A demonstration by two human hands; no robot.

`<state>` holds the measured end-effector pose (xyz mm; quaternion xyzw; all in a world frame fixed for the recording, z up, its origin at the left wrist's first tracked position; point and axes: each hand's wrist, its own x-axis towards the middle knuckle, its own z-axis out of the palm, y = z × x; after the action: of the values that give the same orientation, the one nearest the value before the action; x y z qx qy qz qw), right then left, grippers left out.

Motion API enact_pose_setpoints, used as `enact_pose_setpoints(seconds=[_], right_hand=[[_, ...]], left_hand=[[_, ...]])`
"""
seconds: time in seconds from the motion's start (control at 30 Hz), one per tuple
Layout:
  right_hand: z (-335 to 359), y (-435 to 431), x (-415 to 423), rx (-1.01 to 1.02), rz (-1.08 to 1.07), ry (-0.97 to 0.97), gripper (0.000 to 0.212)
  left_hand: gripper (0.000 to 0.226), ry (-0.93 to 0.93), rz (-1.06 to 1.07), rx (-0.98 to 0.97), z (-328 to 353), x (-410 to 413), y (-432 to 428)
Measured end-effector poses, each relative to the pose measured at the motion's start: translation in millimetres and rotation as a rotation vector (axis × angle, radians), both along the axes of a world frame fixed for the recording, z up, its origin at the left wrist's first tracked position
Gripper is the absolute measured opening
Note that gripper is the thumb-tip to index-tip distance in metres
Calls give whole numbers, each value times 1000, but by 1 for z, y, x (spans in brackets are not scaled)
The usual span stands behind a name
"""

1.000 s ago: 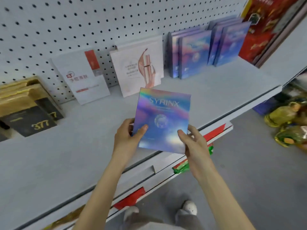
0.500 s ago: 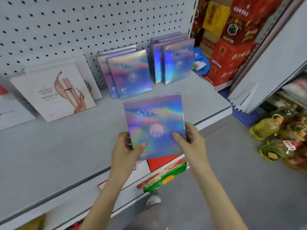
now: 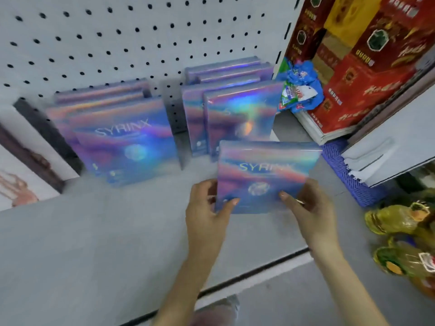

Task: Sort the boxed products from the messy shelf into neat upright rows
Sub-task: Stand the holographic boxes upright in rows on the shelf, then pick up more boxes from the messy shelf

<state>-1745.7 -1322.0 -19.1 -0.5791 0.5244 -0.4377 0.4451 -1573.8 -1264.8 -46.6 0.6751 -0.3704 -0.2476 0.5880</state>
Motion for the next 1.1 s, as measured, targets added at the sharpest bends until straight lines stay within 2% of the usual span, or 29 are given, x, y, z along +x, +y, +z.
enact_pose_setpoints(seconds=[0.13, 0.27, 0.47, 0.67, 0.73, 0.83, 0.9, 1.03, 1.1], right_hand=[[5, -66, 17, -37, 128, 61, 31], [5, -107, 41, -85, 167, 129, 32], [-2, -126, 50, -91, 124, 264, 37], [-4, -131, 42, -48, 273, 352, 32], [-2, -130, 35, -9, 299, 315, 26], [3, -116, 18, 133, 301, 85, 20], [5, -99, 4, 177, 364, -1, 16], [3, -61, -23, 159, 597, 15, 13], [5, -44, -30, 107, 697, 37, 16]], left_hand=[[46, -51, 156, -19, 1, 4, -38], [46, -109, 310, 19, 4, 16, -62], [43, -23, 417, 135, 1, 20, -75], [34, -32, 451, 196, 9, 13, -71], [36, -54, 469, 176, 17, 8, -68], [45, -120, 496, 171, 31, -4, -54], [44, -123, 526, 185, 37, -20, -36], [26, -2, 612, 189, 37, -66, 12], [24, -20, 619, 209, 35, -88, 40]])
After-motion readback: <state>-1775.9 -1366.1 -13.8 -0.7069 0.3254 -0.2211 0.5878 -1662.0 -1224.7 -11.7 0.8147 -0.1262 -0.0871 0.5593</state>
